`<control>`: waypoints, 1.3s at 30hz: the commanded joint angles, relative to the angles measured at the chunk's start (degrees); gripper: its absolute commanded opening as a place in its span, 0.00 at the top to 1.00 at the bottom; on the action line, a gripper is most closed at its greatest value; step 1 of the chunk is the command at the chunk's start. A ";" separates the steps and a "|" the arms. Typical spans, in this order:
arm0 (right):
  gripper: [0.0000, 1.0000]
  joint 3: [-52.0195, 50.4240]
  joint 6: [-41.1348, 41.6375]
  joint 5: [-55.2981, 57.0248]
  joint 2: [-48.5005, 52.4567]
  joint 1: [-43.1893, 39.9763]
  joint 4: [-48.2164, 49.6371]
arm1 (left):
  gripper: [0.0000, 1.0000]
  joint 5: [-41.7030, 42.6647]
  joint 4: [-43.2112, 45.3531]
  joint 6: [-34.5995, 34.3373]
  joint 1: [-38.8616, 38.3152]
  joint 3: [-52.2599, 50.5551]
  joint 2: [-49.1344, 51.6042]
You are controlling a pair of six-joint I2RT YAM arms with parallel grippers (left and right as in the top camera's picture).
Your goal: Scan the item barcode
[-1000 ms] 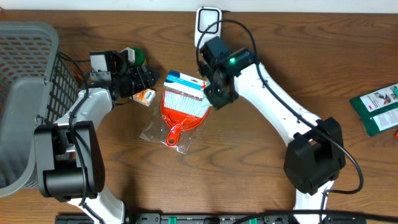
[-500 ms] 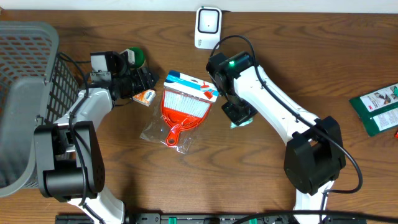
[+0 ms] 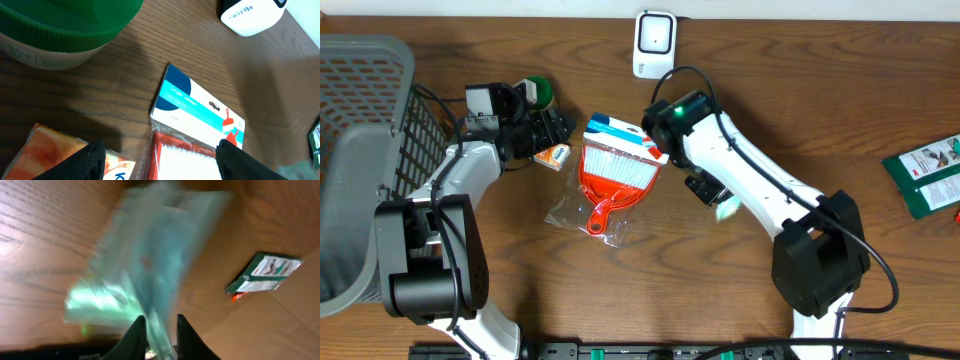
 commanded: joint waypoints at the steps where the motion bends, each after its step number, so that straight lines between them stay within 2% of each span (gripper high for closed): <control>1: 0.54 0.74 -0.57 1.99 -0.70 0.98 -0.81 | 0.29 -0.74 -0.20 1.40 0.35 1.05 -0.22; 2: 0.27 0.74 -0.55 1.95 -0.70 1.11 -0.83 | 0.29 -0.74 -0.20 1.40 0.35 1.05 -0.22; 3: 0.05 0.74 -0.57 1.99 -0.70 1.20 -0.85 | 0.29 -0.74 -0.20 1.40 0.35 1.05 -0.22; 6: 0.01 0.74 -0.55 1.97 -0.70 1.22 -0.83 | 0.29 -0.74 -0.24 1.40 0.35 1.05 -0.22; 10: 0.01 0.74 -0.52 -0.11 -0.70 1.22 2.25 | 0.29 -0.79 -0.44 1.40 0.35 1.03 -0.22; 12: 0.01 0.74 -0.55 -8.11 -0.70 1.14 5.64 | 0.29 -1.62 -0.46 1.38 0.35 0.94 -0.22; 16: 0.01 -0.02 -0.13 -34.16 -0.70 0.07 13.99 | 0.29 -3.61 -1.60 1.40 0.35 0.55 -0.22; 17: 0.01 -0.39 1.57 -36.85 -0.70 -0.17 16.26 | 0.29 -4.24 -1.92 1.40 0.35 0.35 -0.22; 21: 0.01 -1.75 12.37 -36.20 -0.68 -1.01 19.71 | 0.29 -6.58 -3.23 1.44 0.35 0.02 -0.20; 23: 0.01 -3.15 15.15 -35.28 -0.68 -1.36 19.32 | 0.29 -6.51 -3.93 2.08 0.35 0.02 -0.20; 31: 0.01 -16.26 15.19 -34.01 -0.68 -2.80 21.53 | 0.29 -6.54 -4.24 2.56 0.35 -0.04 -0.20; 39: 0.01 -12.17 15.41 -33.92 -0.83 -2.91 17.14 | 0.29 -6.54 -4.26 2.91 0.35 -0.04 -0.20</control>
